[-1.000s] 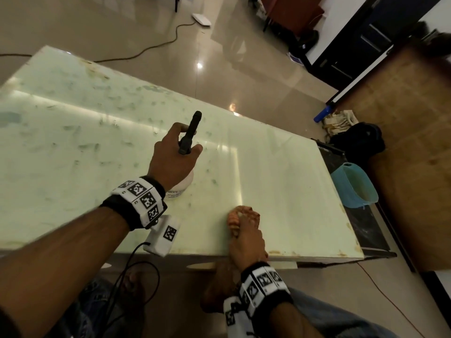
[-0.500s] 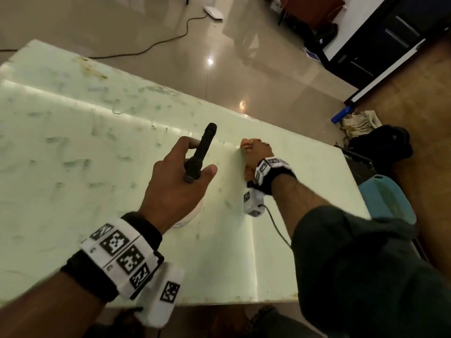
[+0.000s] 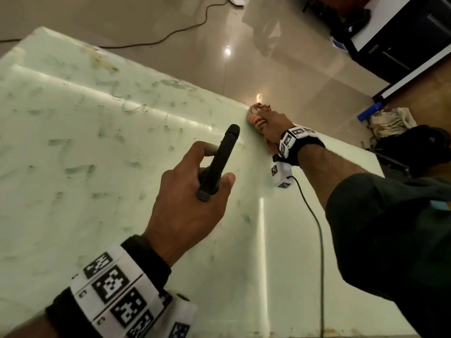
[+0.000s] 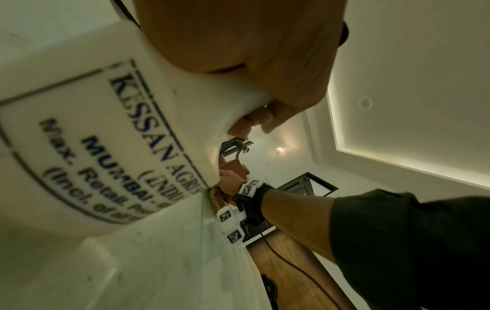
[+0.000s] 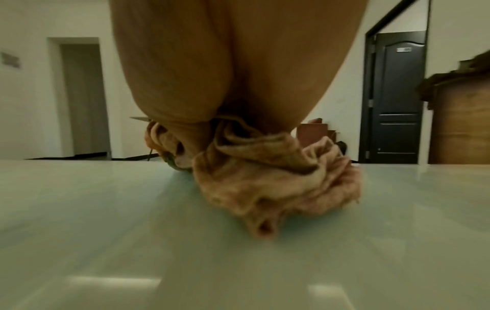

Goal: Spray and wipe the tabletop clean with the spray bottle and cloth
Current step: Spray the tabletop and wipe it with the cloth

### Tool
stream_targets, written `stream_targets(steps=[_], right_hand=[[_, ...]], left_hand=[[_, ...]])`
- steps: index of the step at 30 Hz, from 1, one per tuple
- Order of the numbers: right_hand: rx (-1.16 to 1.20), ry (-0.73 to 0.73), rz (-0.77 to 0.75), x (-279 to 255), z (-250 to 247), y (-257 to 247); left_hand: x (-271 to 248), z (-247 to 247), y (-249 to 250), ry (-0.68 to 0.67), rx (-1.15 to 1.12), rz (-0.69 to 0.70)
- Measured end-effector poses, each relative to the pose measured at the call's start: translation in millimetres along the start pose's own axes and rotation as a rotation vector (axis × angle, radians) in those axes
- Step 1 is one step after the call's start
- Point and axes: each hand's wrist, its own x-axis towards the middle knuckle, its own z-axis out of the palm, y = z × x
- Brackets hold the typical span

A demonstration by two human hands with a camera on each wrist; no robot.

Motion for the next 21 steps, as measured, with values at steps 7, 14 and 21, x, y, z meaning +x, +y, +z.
stream_targets(steps=[7, 14, 21], right_hand=[[0.074, -0.091, -0.016, -75, 10, 0], [0.134, -0.168, 0.053, -188, 33, -15], [0.205, -0.118, -0.148, -316, 64, -19]], left_hand=[[-5, -5, 0, 0.074, 0.009, 0.033], [-4, -22, 7, 0.118, 0.032, 0.078], [-6, -34, 9, 0.142, 0.053, 0.065]])
